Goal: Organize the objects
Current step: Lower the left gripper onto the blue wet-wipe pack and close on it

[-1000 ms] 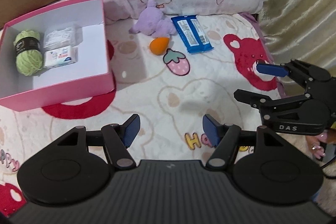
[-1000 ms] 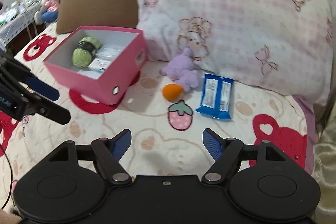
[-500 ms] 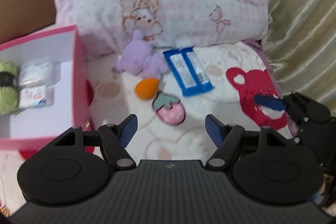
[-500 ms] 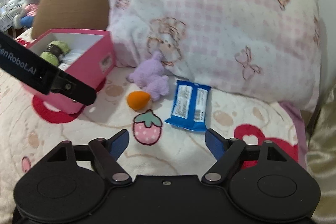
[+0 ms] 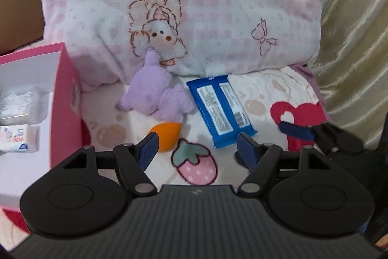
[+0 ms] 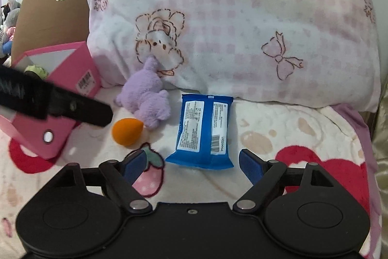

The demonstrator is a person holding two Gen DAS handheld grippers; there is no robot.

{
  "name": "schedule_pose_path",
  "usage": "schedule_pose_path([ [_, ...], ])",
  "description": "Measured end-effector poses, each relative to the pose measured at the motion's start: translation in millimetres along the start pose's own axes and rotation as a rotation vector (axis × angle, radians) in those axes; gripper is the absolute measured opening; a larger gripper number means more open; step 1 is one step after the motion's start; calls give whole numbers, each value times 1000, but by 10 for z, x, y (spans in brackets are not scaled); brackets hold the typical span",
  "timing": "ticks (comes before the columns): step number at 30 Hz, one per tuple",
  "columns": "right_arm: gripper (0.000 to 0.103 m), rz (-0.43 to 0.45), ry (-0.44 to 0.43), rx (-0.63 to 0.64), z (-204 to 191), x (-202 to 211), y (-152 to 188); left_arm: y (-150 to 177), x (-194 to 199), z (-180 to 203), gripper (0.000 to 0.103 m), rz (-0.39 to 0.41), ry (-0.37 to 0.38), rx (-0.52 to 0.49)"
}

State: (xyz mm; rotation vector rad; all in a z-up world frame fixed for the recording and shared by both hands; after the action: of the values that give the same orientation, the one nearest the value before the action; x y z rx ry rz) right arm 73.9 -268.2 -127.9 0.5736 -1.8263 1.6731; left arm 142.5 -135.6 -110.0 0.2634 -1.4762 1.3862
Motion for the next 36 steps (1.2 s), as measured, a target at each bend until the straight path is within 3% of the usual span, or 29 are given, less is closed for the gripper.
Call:
schedule_pose_path([
  [3,86,90,55,-14,69,-63,144,-8,-135,-7,70,16,4,16],
  [8,86,162,-8,65,35,-90,154,59,-375,3,70,13,8,30],
  [14,86,123,-40,22,79,-172,206,154,-494,161,66,29,57,-24],
  [18,90,91,-55,80,71,-252,234,182,-624,245,59,-5,76,-34],
  [22,90,85,-55,152,55,-355,266,209,-804,327,59,-28,62,-60],
  [28,92,43,-76,116,175,-535,331,150,-1055,282,53,-10,61,10],
  [32,92,53,-138,-5,322,-560,346,150,-1154,213,40,-20,90,76],
  [36,86,66,-174,5,263,-440,330,142,-1170,157,32,-10,133,120],
])
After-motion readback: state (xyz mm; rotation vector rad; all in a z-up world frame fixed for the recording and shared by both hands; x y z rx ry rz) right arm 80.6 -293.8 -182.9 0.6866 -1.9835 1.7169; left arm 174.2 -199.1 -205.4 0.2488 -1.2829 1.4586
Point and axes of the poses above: each gripper's, at about its wrist camera, not at the fingertips, and x roughly against the way its jaws point, z to its right, y to its underside, the point moved 6 cm from there along -x, roughly the way its jaws point, and after that the axes turned 5 degrees about -y, right-handed, at the moved point
